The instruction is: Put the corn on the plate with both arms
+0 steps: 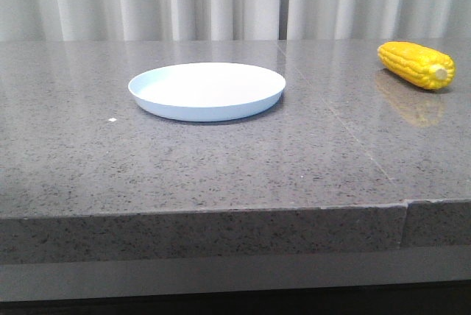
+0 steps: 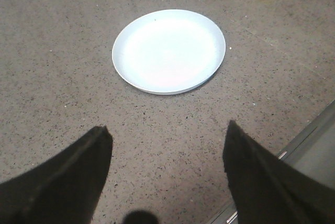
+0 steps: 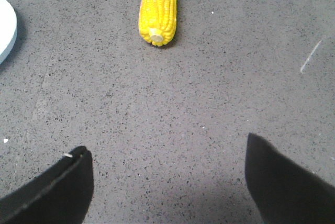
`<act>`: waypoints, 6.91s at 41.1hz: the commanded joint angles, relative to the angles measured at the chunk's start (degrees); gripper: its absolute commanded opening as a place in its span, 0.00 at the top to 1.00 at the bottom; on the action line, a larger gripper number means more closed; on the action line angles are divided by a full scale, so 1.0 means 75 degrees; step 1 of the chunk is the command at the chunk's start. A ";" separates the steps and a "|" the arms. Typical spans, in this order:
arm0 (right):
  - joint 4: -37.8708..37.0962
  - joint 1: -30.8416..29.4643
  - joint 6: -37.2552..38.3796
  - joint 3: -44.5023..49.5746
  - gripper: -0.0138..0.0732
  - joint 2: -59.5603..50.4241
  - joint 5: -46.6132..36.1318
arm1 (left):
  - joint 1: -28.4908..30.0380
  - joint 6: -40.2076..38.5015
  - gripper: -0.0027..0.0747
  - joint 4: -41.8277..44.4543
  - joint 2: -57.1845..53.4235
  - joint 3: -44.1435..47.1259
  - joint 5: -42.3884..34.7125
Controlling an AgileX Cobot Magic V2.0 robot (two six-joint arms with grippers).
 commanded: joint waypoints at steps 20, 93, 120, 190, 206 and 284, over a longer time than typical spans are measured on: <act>0.0009 0.0002 -0.0052 -0.0251 0.13 0.0026 -0.1025 | -0.0069 -0.0099 0.39 -0.0042 -0.0579 0.0118 -0.0847; -0.0226 0.0025 -0.0060 -0.8031 0.13 0.9629 0.0922 | -0.0069 -0.0099 0.40 -0.0042 -0.0553 0.0118 -0.0847; 0.0263 0.0530 -0.0060 -0.8047 0.57 0.8789 0.1380 | -0.0069 -0.0099 0.40 -0.0042 -0.0553 0.0118 -0.0847; 0.1901 0.3545 -0.0335 -0.7791 0.11 0.7838 0.0689 | -0.0069 -0.0099 0.40 -0.0042 -0.0553 0.0118 -0.0847; 0.1865 0.3545 -0.1924 -0.5249 0.11 0.4471 0.1028 | -0.0069 -0.0099 0.40 -0.0042 -0.0553 0.0118 -0.0847; 0.1237 0.3531 -0.1517 -0.1689 0.92 -0.0616 0.1252 | -0.0069 -0.0099 0.99 -0.0042 -0.0553 0.0118 -0.0818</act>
